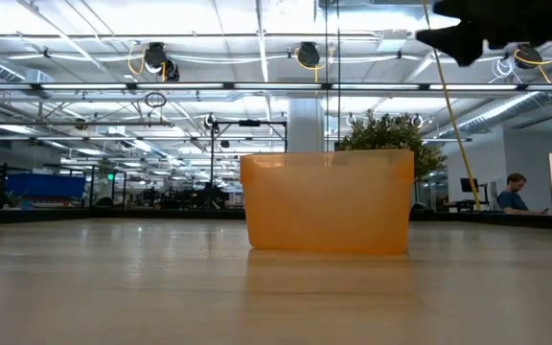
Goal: Pick and place pill bottles into a basket
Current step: Put the white pill bottle into the orange container
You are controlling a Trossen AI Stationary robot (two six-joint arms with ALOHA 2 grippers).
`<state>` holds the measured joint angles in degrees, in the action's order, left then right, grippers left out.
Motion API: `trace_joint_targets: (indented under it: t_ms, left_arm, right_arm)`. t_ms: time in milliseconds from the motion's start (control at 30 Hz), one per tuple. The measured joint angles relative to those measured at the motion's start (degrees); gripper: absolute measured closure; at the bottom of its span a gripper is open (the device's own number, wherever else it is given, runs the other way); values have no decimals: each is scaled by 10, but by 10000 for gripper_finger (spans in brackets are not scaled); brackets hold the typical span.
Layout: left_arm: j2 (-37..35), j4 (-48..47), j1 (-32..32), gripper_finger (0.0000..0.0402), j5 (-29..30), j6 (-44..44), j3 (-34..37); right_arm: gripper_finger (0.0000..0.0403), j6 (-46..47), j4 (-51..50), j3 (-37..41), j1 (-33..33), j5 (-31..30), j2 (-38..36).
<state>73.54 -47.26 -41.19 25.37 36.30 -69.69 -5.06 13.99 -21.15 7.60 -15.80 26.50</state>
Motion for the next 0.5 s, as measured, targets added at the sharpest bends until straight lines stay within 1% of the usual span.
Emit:
trace_joint_targets:
  t_ms: [100, 300, 400, 500]
  left_arm:
    - [0, 0, 0, 34, 5, 3, 0]
    - [0, 0, 1, 34, 20, 6, 0]
    - [0, -7, 1, 34, 26, 13, 0]
    - [0, -9, 1, 34, 27, 17, 0]
  right_arm:
    - [87, 30, -57, 28, 0, 11, -74]
    - [90, 40, -74, 100, 0, 11, -189]
    - [90, 42, -91, 123, 0, 11, -231]
    - [90, 58, -120, 125, 0, 18, -259]
